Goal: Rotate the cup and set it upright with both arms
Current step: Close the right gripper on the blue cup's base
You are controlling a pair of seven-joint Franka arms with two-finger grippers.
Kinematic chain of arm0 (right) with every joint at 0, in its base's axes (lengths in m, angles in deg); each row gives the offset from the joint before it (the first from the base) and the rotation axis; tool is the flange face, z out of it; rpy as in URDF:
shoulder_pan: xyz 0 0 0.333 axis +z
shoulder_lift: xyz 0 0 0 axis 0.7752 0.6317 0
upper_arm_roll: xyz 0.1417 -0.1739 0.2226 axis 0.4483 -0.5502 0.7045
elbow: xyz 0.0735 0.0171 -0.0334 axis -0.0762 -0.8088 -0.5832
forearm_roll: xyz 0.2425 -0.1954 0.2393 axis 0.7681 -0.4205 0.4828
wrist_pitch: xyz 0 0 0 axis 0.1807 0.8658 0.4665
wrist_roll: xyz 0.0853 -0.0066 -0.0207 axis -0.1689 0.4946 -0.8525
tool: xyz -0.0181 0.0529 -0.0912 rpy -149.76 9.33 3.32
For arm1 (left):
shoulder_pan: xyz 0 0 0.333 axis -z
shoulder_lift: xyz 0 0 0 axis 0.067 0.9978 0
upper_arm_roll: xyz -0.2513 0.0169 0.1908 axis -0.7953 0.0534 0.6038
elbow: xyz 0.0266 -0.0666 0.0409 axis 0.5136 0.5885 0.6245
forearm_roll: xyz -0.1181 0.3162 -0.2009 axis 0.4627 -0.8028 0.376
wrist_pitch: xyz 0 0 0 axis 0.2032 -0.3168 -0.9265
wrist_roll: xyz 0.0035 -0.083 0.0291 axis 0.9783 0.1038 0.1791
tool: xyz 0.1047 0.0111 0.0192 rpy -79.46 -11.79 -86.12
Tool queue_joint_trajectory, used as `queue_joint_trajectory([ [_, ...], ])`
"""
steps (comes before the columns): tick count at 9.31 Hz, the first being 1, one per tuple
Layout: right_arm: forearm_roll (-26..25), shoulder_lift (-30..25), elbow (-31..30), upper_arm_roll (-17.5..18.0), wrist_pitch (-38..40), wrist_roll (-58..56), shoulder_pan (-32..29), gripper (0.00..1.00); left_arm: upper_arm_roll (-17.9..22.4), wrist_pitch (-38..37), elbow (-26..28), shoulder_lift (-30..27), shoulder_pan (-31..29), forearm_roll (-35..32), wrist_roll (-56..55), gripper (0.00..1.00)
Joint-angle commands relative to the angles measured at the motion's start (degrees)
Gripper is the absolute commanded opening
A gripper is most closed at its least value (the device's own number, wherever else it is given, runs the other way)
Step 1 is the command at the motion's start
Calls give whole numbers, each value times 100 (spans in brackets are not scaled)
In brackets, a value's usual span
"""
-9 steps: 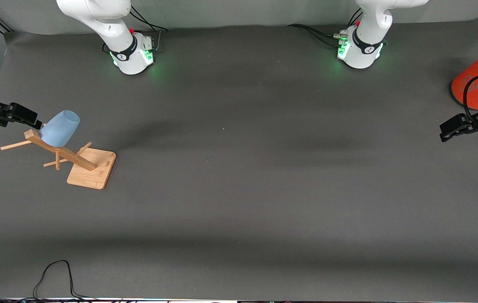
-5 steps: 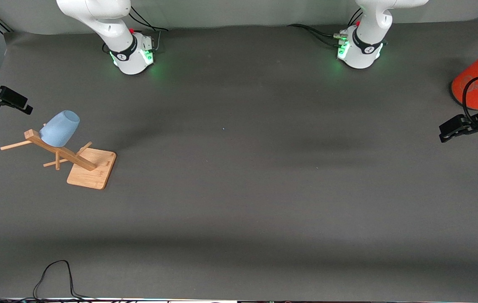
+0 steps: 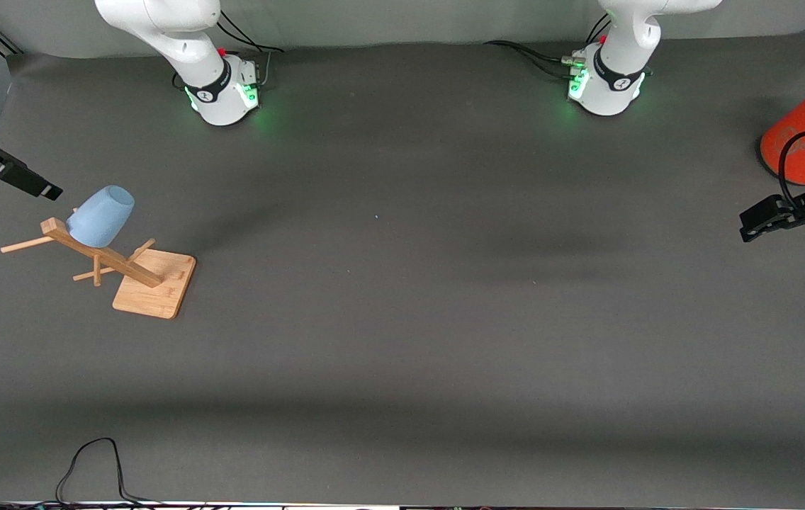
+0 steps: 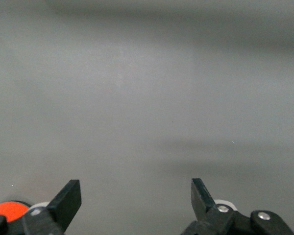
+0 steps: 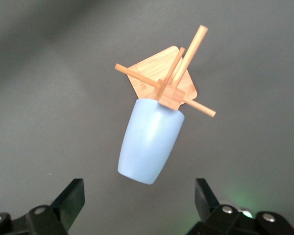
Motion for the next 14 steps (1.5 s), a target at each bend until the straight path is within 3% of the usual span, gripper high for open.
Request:
queue_joint_trajectory([
  [1,85,-73,-497,-40,-477,417,65,100,-9,108,72,-10,44,5,84,100],
  [5,94,-47,-1517,-154,-1795,426,21,100,-9,257,116,166,1,84,15,100],
  [14,375,383,-1784,-216,-2362,997,47,99,9,530,195,272,-105,172,14,100],
])
